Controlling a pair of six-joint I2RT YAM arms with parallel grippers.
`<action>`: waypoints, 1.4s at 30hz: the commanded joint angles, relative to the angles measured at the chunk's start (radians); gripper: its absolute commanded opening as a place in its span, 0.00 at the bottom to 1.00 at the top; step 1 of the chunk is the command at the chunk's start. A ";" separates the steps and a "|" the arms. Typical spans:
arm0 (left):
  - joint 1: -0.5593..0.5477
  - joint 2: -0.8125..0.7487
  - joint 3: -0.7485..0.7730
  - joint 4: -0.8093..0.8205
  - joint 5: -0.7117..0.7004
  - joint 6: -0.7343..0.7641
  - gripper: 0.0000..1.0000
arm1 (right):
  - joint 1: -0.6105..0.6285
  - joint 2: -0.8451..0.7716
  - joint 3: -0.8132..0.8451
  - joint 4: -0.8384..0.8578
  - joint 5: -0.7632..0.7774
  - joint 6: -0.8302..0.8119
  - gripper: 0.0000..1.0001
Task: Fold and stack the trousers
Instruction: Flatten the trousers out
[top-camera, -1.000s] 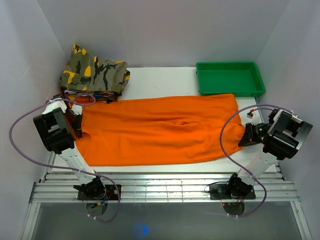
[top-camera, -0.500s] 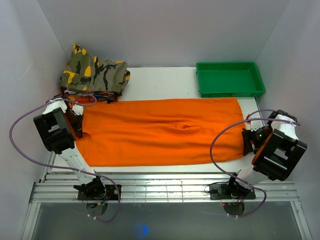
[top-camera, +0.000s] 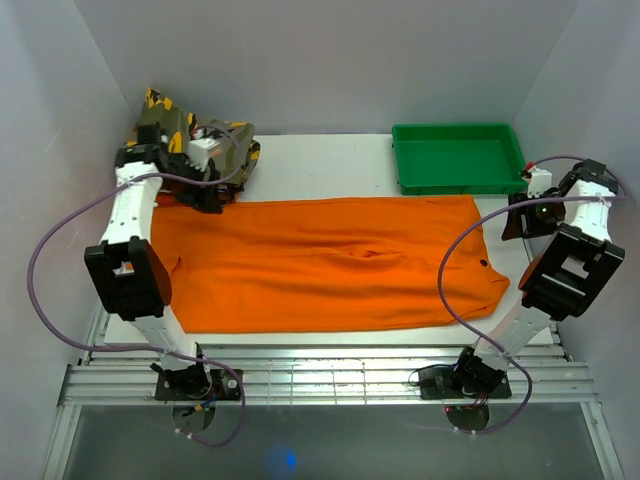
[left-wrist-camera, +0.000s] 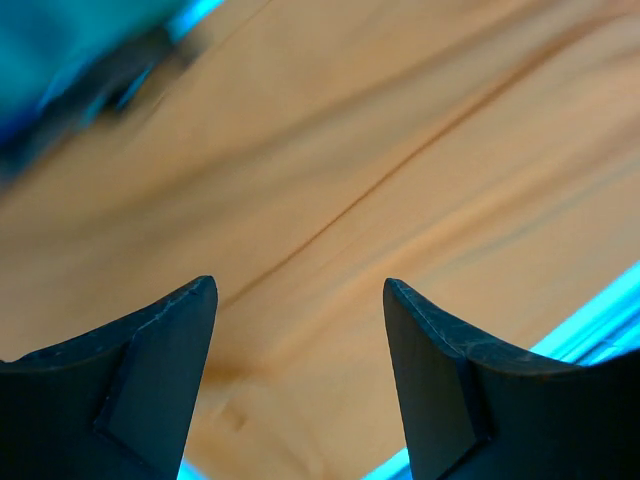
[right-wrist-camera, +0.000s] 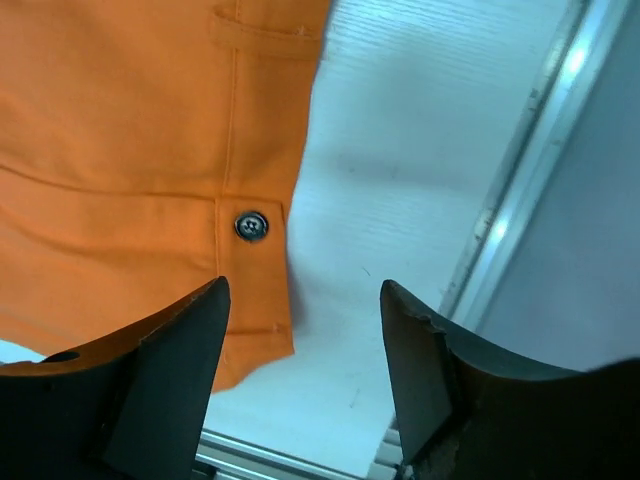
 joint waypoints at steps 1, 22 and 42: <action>-0.166 -0.039 0.044 0.026 0.207 -0.072 0.77 | 0.043 0.097 0.017 -0.024 -0.044 0.104 0.67; -0.329 0.038 -0.079 0.229 0.163 -0.355 0.73 | 0.020 -0.131 -0.296 -0.088 -0.237 0.007 0.08; -0.122 -0.023 -0.183 0.260 0.195 -0.406 0.72 | 0.920 -0.175 -0.265 0.103 -0.075 0.278 0.98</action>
